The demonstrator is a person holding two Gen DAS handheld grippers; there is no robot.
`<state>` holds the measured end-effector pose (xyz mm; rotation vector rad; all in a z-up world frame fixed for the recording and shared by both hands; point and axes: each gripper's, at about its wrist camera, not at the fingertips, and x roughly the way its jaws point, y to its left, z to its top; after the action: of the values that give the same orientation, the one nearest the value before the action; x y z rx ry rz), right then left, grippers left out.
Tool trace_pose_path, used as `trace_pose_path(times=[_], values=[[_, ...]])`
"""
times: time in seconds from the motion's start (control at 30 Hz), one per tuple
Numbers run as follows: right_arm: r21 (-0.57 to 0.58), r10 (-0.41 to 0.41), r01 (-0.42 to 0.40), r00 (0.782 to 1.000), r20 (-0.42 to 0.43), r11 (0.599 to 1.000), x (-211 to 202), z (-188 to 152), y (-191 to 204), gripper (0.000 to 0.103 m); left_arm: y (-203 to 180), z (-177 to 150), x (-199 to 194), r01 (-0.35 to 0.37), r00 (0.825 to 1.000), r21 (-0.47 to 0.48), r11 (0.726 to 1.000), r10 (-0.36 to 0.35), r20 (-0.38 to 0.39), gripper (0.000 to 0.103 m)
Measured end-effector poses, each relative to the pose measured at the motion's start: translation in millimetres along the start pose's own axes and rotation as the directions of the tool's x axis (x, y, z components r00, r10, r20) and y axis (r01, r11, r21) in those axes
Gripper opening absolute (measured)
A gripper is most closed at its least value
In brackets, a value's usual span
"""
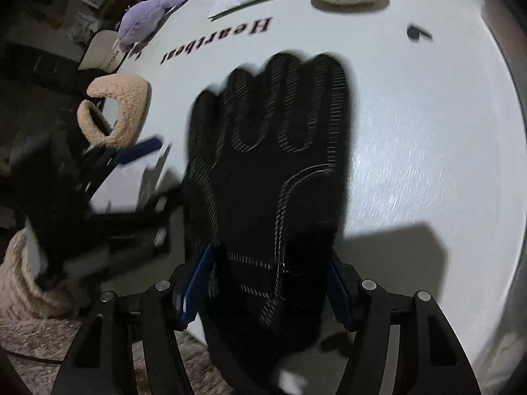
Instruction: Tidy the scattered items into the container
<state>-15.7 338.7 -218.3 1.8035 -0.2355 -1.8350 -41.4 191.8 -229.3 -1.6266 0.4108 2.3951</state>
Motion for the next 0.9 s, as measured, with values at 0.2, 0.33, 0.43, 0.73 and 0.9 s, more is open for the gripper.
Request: trace_pose_path(times=[0.2,0.33,0.43,0.73,0.9], values=[[0.054,0.067,-0.067,0.998,0.001,0.996,-2,-14,0,0.065,-6,31,10,0.015,1.0,0.014,1.0,-0.015,0.016,0.071],[0.077,0.059,-0.061,0.998,0.021,0.995,-10,-20,-3,0.065,-2,35,7,0.027,0.999,0.006,1.0,-0.027,0.026,0.071],[0.145,0.098,-0.105,0.994,0.056,0.984,-21,-24,-18,0.065,5,27,4,0.032,0.999,-0.012,0.999,-0.032,0.015,0.071],[0.311,0.198,-0.232,0.97,0.139,0.922,-14,-23,-51,0.056,4,-8,-6,0.02,1.0,0.063,0.998,-0.019,-0.007,0.071],[0.391,0.275,-0.333,0.941,0.198,0.858,-8,-17,-66,0.044,4,-11,-24,0.109,0.994,0.008,0.994,-0.109,0.029,0.071]])
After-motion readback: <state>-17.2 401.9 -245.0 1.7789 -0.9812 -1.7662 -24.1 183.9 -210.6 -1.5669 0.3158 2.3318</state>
